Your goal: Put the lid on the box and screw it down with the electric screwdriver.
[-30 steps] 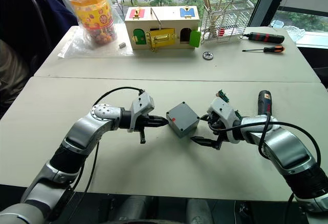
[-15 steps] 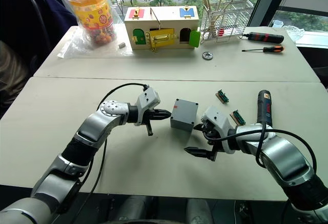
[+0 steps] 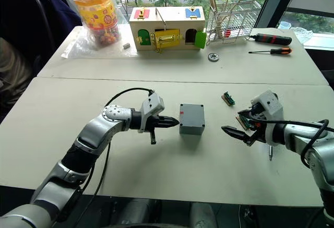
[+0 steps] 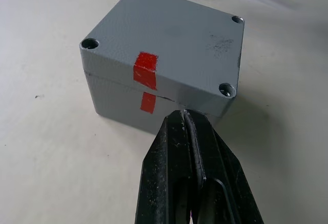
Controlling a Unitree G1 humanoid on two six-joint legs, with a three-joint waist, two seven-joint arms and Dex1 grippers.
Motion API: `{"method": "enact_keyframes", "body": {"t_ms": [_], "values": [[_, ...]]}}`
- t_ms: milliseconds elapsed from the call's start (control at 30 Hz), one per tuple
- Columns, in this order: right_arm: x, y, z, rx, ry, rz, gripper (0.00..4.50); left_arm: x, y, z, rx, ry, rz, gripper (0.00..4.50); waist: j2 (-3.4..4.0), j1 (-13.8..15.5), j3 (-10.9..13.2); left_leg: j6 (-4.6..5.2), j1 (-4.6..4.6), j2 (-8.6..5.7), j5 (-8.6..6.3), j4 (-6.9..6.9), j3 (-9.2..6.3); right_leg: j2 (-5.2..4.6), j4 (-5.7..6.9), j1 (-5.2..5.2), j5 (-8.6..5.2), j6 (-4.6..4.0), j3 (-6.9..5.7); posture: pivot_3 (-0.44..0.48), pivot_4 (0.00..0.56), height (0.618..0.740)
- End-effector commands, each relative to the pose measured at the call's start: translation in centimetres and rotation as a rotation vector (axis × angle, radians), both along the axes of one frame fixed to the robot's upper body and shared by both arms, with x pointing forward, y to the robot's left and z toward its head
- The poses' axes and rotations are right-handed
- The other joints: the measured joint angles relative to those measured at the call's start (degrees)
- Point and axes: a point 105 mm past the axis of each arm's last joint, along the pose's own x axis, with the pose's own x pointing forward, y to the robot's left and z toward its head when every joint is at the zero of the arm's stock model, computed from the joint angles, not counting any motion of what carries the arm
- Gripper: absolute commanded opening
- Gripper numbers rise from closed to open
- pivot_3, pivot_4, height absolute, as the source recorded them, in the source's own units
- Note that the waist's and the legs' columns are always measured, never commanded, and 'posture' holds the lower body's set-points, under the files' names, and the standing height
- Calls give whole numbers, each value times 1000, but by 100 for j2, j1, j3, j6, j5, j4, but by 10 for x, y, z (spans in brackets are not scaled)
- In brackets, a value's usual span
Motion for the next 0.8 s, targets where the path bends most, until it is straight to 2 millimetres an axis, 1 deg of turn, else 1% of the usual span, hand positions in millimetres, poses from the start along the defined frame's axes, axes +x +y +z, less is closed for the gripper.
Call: {"method": "enact_keyframes", "body": {"t_ms": [33,67,133,233,267,300,400,567,800], "values": [[10,-15,6,-6,-81,-98,4475,0,3,15,-15,-45,-22,0,0,0,0,0,0,1,0,0,0,0,0,0,0,0,0,0,150,740],[13,-18,5,5,-92,-130,4475,1,5,17,-14,-48,-21,0,0,-1,0,0,0,2,0,0,0,1,0,-1,0,0,0,0,150,740],[18,-26,0,26,-109,-199,4475,4,17,30,-17,-73,-10,0,0,-1,0,0,0,4,0,0,1,1,0,-1,0,0,0,0,150,740],[24,-29,-4,83,-129,-253,4475,7,26,51,-45,-104,-4,0,1,7,-1,0,0,4,0,0,1,1,1,-3,0,0,1,0,150,740],[25,-30,-5,97,-134,-267,4065,6,27,56,-55,-108,-7,0,1,8,0,0,0,3,0,0,1,0,1,-3,0,0,1,0,150,740],[26,-30,-5,105,-136,-276,3826,6,28,59,-61,-110,-9,0,2,8,-1,0,0,3,0,0,0,1,1,-3,0,0,1,0,150,740],[29,-31,-10,112,-137,-295,2771,3,27,67,-70,-127,-23,0,3,12,-2,0,0,1,0,1,-1,0,2,-3,0,0,1,0,150,740],[31,-31,-13,111,-135,-305,2771,1,24,66,-76,-122,-29,0,3,-5,-2,0,0,1,0,0,-1,1,2,-3,0,0,1,0,150,740],[32,-32,-12,116,-139,-315,2771,1,23,62,-76,-115,-27,0,3,-18,-2,0,0,1,0,0,-1,2,3,-3,0,0,1,0,150,740]]}}
